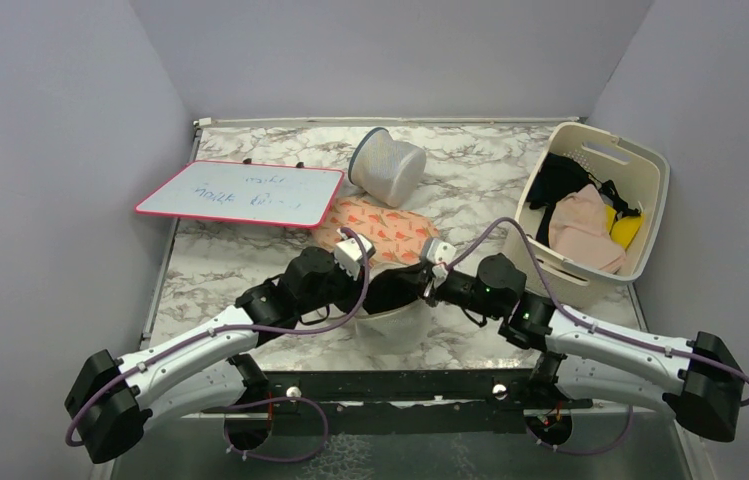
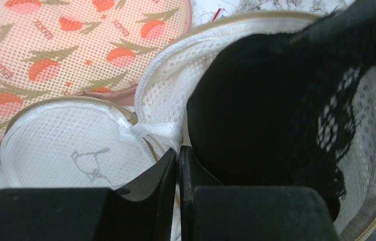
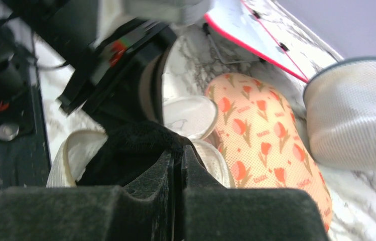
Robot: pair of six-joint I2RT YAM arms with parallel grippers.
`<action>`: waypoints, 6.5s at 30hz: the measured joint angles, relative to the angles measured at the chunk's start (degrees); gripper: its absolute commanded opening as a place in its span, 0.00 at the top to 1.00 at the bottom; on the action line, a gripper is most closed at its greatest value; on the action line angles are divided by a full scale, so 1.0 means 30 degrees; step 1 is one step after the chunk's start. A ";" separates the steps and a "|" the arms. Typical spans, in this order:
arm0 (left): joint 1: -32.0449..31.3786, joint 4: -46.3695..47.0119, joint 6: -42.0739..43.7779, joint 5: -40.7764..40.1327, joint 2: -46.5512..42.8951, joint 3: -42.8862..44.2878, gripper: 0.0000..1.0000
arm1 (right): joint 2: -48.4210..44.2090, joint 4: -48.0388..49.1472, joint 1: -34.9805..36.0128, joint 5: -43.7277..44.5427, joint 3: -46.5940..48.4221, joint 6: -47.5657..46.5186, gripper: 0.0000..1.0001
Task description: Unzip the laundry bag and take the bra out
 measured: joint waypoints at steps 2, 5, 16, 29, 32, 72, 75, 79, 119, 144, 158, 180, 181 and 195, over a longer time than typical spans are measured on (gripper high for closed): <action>0.0000 0.0000 0.0000 0.0007 0.0102 0.0000 1.00 | 0.0087 -0.0066 0.0000 0.1377 0.0379 0.1581 0.99; -0.0036 0.0000 0.0000 0.0015 0.0160 0.0000 1.00 | 0.0590 -0.0590 0.0000 0.3483 0.1610 0.3927 0.99; -0.0124 0.0000 0.0000 0.0022 0.0131 0.0000 1.00 | 0.2514 -0.3497 0.0000 0.9143 0.4495 1.0637 0.99; -0.0248 -0.0051 0.0036 -0.0022 -0.0036 0.0000 1.00 | 0.2025 -0.5399 0.0000 1.0040 0.4459 1.2036 0.99; -0.0248 -0.0138 0.0087 -0.0138 -0.0124 0.0000 1.00 | 0.1486 -0.6098 0.0000 1.0185 0.4605 1.2029 0.99; -0.0248 -0.0903 0.0073 -0.1457 -0.1938 0.0219 0.29 | 0.2098 -1.7099 0.0000 1.5730 1.3952 1.2313 0.99; -0.0248 -0.0969 0.0044 -0.1989 -0.2470 0.0211 0.24 | 0.1523 -1.6793 0.0000 1.6480 1.3872 1.1256 0.99; -0.0248 -0.0998 0.0000 -0.2586 -0.3075 0.0211 0.22 | 0.1064 -1.5489 -0.0233 1.7121 1.3602 0.9479 0.99; -0.0619 -0.3053 -0.0743 -0.2382 0.4663 0.1209 0.96 | -0.0765 -1.3748 -1.2779 1.9037 1.4163 0.6688 0.99; -0.1341 0.2484 0.1880 -0.0816 -0.6761 -0.2732 1.00 | -0.0838 -1.3260 -1.2779 2.1019 1.1183 0.7395 0.99; -0.1530 -0.2004 -0.1137 -0.6273 -0.6353 -0.1967 1.00 | -0.0430 -0.9675 -1.2786 2.3613 0.9610 0.4750 0.99; -0.1537 -0.3264 -0.5639 -0.7359 -0.4911 -0.1974 0.29 | -0.2667 -1.4651 -1.3653 1.2167 1.2546 0.5865 0.02; -0.1537 -0.3286 -0.5712 -0.7424 -0.4911 -0.1974 0.25 | -0.2667 -1.4724 -1.3653 1.0841 1.2881 0.5938 0.01; -0.1530 -0.5260 -0.4969 -0.8138 -0.4809 0.1137 0.03 | -0.0277 -1.5781 -1.3449 -0.3752 0.9136 0.9770 0.00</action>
